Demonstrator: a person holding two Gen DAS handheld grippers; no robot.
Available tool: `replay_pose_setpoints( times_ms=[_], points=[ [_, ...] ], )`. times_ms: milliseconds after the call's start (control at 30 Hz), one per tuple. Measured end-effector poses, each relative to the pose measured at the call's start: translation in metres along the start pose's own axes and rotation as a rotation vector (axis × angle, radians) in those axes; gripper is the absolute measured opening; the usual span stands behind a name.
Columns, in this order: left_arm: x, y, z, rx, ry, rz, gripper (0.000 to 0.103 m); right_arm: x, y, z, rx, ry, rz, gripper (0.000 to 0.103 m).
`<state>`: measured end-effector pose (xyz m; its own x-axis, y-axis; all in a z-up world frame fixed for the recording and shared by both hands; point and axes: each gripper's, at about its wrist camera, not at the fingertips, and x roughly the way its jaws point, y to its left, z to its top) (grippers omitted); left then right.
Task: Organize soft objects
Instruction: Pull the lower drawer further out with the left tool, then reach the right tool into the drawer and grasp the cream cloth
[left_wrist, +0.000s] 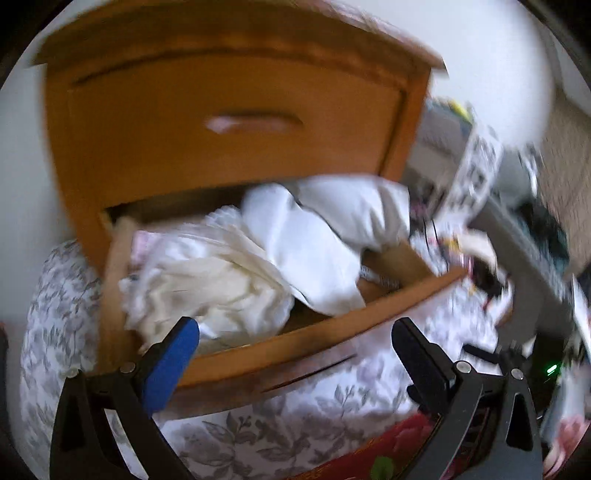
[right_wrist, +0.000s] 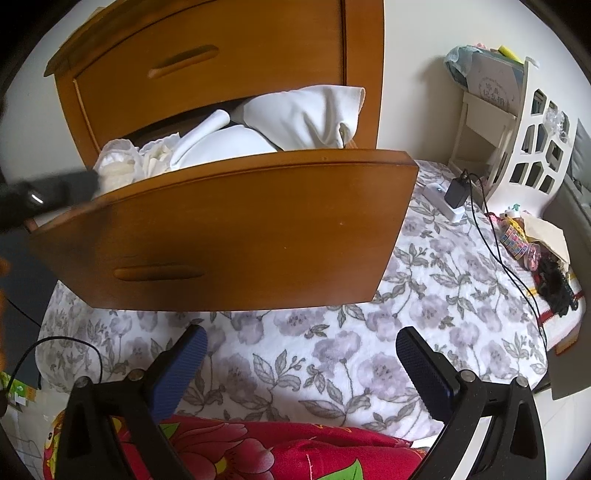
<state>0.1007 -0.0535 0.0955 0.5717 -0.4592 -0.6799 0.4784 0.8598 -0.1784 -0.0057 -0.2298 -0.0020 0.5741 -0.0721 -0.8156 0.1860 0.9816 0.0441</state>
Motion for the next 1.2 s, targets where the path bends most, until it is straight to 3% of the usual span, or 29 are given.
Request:
replay_pose_setpoints(
  times_ms=[167,267,400,600,800,933,1033,1200],
  points=[
    [-0.036,0.023,-0.014,-0.182,-0.139,0.084,0.103,0.001,0.002,0.001,-0.010,0.004,-0.011,0.103],
    [-0.044,0.036,-0.028,-0.285,-0.180,0.086,0.103,-0.002,0.002,0.000,-0.008,-0.011,-0.010,0.103],
    [-0.047,0.047,-0.049,-0.341,-0.213,0.125,0.103,-0.005,0.001,0.001,-0.008,-0.026,0.007,0.103],
    [-0.048,0.042,-0.061,-0.270,-0.213,0.202,0.103,-0.021,-0.004,0.001,0.009,-0.108,0.063,0.103],
    [-0.048,0.030,-0.067,-0.178,-0.238,0.376,0.103,-0.038,-0.007,0.005,0.012,-0.198,0.111,0.103],
    [-0.048,0.028,-0.072,-0.174,-0.239,0.398,0.103,-0.049,-0.006,0.008,-0.002,-0.244,0.117,0.103],
    [-0.046,0.028,-0.071,-0.172,-0.215,0.413,0.103,-0.045,-0.004,0.010,-0.032,-0.216,0.158,0.103],
    [-0.043,0.033,-0.076,-0.181,-0.173,0.434,0.103,-0.051,0.005,0.014,-0.085,-0.257,0.128,0.103]
  ],
)
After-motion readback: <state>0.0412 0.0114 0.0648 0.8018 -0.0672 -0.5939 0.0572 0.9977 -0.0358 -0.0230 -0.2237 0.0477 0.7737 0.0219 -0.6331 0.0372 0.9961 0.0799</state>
